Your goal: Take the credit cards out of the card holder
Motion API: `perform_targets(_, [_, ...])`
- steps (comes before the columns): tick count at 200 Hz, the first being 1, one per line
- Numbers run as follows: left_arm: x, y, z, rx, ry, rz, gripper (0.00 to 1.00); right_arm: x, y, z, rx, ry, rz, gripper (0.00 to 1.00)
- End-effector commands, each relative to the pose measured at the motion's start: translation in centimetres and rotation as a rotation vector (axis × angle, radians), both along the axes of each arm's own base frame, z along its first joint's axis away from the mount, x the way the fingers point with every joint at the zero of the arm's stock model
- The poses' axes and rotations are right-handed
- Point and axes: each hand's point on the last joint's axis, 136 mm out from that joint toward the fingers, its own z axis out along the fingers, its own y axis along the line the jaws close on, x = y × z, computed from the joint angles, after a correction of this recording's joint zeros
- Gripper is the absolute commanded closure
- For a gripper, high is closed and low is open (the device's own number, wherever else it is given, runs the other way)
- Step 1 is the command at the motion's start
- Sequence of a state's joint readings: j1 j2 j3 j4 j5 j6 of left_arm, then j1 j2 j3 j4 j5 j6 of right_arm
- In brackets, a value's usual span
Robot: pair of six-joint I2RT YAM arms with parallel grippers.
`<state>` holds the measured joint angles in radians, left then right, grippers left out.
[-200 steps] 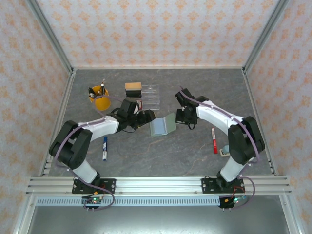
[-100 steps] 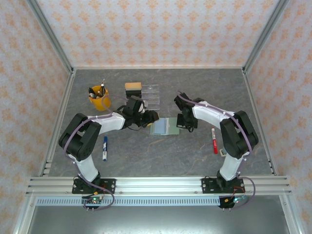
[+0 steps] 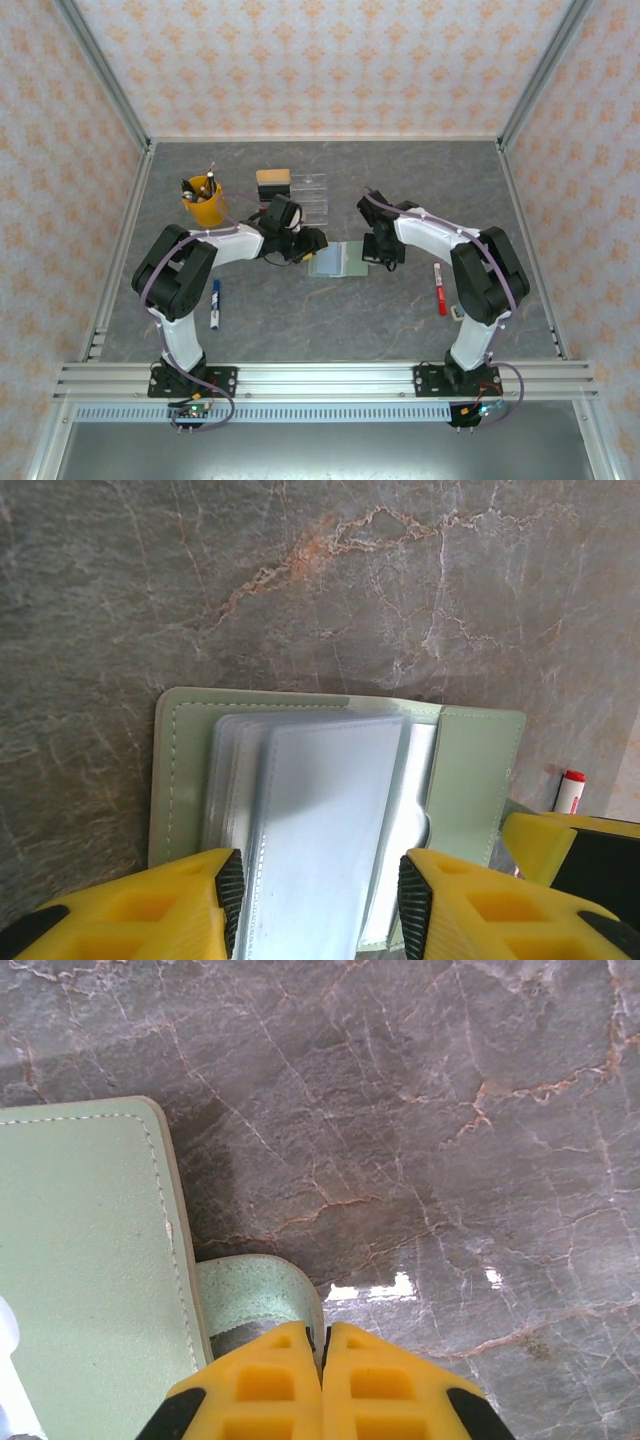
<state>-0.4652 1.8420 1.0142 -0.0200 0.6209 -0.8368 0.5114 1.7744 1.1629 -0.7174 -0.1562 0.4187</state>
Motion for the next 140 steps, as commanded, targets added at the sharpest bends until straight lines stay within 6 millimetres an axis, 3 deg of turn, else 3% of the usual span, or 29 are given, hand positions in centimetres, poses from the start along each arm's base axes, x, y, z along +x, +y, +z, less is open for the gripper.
perform_targets(1, [-0.3,-0.1,-0.9,0.033,0.028,-0.009,0.52,-0.4,-0.4,-0.7,-0.015,0.011,-0.015,1.00])
perform_targets(70, [-2.0,-1.5,-0.7,0.084,0.086,-0.143,0.51,-0.3,0.0,-1.0,0.002,0.017,-0.011,1.00])
perform_targets(73, [-2.3,-1.4,-1.7,0.102,0.110,-0.148,0.51,-0.3,0.0,-1.0,0.002,0.018,-0.010,1.00])
perform_targets(84, [-2.6,-1.6,-1.9,0.121,0.121,-0.168,0.50,-0.3,0.1,-1.1,0.005,0.019,-0.010,1.00])
perform_targets(140, [-2.7,-3.7,-0.5,0.046,0.106,-0.236,0.49,-0.3,0.5,-1.2,0.022,0.023,-0.001,1.00])
